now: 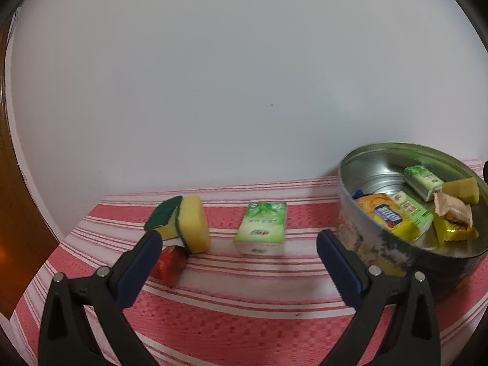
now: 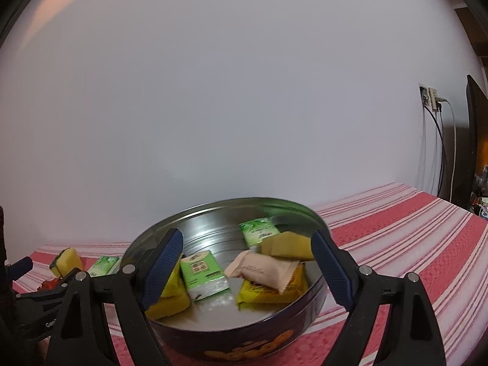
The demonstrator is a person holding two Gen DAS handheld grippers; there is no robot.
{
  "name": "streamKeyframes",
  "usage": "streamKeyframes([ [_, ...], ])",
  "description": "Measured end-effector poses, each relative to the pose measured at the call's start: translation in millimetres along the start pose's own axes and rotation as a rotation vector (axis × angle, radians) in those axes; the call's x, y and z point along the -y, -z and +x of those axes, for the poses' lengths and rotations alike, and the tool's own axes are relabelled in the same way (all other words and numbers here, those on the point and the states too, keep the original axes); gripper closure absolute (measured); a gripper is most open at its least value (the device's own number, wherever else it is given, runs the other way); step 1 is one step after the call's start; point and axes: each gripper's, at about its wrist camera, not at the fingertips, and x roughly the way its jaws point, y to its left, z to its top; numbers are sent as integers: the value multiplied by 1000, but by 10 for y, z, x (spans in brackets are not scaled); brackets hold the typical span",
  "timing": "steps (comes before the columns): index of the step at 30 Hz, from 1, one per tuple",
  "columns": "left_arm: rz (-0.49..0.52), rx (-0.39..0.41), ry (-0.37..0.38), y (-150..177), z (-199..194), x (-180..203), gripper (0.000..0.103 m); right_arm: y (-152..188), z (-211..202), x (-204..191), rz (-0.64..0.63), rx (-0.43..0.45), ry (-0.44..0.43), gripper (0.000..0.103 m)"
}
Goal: Organize objects
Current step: 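Withdraw both grippers from the tin toward the remaining items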
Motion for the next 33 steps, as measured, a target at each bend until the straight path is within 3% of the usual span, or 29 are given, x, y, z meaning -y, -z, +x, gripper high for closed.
streamKeyframes([
  [17, -38, -67, -28, 70, 213, -657, 1, 141, -27, -652, -39, -56, -103, 15],
  [27, -77, -160, -42, 131, 463, -1119, 1, 221, 43, -1070, -28, -118, -168, 15],
  [33, -118, -267, 6, 186, 674, -1255, 1, 266, 106, -1337, -56, -151, -204, 15],
])
